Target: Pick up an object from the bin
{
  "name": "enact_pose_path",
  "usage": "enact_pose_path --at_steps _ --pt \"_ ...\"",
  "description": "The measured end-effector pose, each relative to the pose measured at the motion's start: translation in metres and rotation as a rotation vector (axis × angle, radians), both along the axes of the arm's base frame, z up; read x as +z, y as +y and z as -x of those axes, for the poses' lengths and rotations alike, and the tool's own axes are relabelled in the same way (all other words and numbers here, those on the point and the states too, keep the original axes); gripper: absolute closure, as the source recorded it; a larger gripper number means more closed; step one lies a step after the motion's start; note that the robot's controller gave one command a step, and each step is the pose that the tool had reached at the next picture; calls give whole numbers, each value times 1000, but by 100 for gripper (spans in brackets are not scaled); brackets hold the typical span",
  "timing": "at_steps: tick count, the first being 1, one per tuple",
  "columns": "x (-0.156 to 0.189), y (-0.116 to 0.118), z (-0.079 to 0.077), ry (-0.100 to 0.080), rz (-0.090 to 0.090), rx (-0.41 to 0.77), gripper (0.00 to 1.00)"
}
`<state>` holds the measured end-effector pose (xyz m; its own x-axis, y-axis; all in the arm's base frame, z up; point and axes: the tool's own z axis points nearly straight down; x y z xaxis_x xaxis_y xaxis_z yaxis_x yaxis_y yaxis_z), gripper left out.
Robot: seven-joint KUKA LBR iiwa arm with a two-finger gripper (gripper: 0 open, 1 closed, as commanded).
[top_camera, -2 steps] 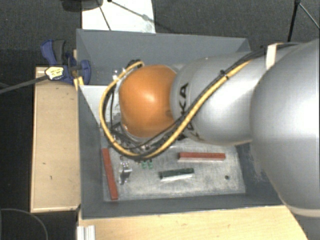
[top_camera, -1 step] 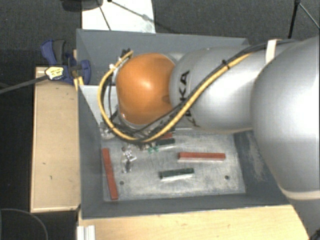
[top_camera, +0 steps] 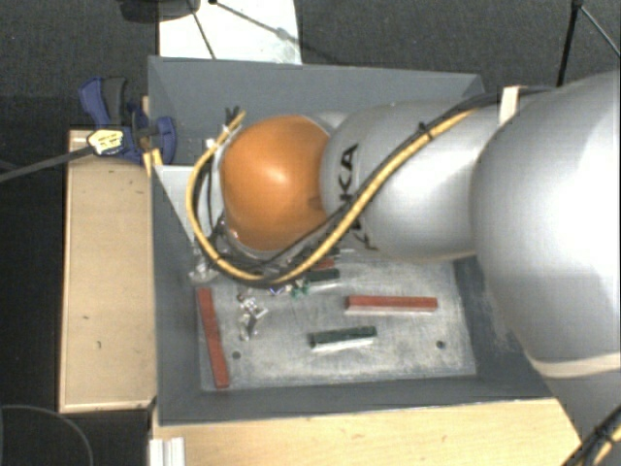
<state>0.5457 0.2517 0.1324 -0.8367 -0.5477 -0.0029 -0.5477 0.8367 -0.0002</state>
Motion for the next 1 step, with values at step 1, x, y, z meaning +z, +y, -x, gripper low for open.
enact_pose_path --at_steps 1 --pt "-64 -3 -28 2 7 240 0"
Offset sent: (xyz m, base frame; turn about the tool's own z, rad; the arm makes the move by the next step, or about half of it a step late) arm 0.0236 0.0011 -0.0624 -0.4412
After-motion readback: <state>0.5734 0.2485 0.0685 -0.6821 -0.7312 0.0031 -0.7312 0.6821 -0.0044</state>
